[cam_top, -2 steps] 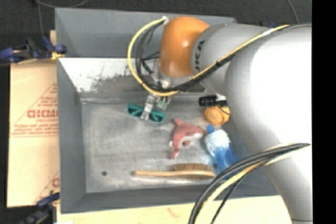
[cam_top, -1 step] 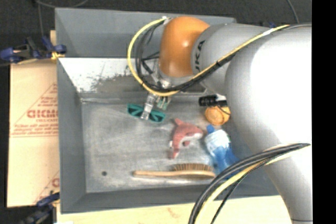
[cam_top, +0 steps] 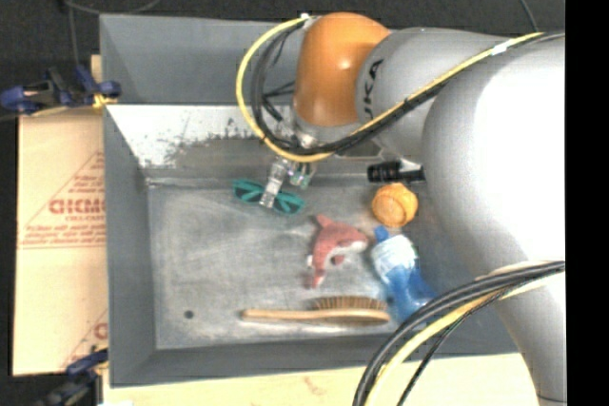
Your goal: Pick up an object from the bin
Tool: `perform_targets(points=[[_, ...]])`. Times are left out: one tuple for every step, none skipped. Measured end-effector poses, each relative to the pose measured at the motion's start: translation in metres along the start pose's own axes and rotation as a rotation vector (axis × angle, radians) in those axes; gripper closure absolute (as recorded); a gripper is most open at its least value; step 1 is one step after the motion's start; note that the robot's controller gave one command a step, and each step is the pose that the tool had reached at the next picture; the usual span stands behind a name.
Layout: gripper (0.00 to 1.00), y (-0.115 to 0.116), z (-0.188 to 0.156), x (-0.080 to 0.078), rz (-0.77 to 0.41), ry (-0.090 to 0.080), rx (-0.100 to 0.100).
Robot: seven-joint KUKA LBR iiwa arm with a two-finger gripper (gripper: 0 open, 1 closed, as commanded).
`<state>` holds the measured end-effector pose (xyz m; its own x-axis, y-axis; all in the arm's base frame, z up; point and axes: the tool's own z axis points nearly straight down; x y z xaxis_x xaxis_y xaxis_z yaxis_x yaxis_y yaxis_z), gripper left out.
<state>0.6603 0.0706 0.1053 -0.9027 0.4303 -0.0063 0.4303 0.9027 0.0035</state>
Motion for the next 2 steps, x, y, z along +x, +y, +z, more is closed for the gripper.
perform_targets(points=[[1.0, -0.001, 0.017, 0.001, -0.001, 0.004, 0.004], [1.0, 0.001, -0.03, -0.002, -0.001, 0.001, -0.001]])
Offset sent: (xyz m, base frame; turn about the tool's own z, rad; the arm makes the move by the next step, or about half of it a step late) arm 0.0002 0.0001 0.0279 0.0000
